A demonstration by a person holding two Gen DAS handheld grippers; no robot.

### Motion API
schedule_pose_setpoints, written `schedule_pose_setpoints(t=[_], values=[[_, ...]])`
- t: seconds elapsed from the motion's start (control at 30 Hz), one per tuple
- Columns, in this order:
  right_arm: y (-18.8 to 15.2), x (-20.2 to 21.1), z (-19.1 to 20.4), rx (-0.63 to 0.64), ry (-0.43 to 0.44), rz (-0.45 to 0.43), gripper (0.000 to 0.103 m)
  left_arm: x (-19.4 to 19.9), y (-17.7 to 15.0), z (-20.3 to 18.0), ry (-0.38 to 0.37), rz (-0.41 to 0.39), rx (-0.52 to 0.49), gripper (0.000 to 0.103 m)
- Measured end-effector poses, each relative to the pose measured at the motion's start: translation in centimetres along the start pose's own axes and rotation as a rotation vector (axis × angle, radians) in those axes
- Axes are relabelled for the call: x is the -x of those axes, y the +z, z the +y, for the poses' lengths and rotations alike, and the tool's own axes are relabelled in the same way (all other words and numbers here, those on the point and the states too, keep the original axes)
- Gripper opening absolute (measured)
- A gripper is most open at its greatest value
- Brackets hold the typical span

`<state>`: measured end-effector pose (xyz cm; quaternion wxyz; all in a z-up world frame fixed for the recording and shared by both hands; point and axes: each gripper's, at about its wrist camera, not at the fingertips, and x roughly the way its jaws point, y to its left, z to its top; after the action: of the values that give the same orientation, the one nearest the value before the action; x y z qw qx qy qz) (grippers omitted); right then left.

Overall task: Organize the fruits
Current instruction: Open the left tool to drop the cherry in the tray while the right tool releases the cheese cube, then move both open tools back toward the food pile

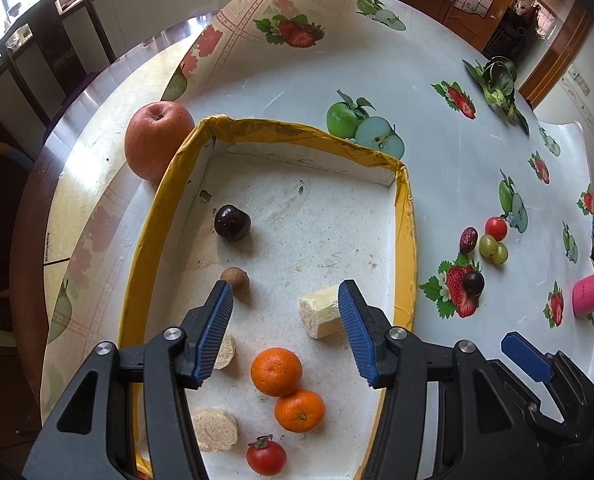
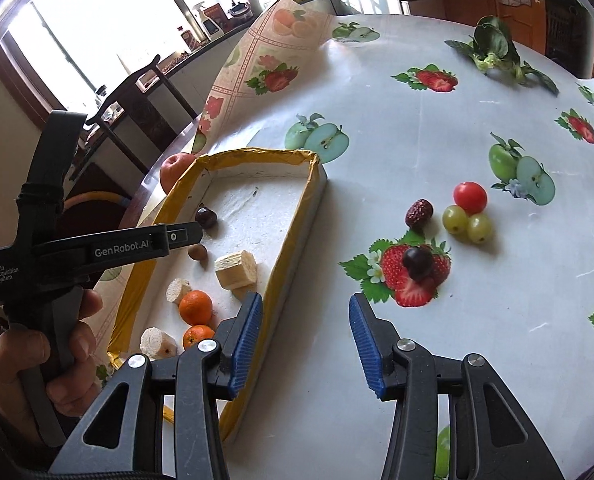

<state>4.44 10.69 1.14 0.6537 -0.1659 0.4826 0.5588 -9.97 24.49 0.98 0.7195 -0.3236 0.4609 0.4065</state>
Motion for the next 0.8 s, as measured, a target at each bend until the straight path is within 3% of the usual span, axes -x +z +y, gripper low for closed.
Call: schedule_pose_setpoints(t=[0.8], values=[[-3.1, 3.9, -8.0, -0.129, -0.101, -0.022, 0.047, 1.1, -3.5, -10.1, -0.12, 0.043, -0.151, 0.053]])
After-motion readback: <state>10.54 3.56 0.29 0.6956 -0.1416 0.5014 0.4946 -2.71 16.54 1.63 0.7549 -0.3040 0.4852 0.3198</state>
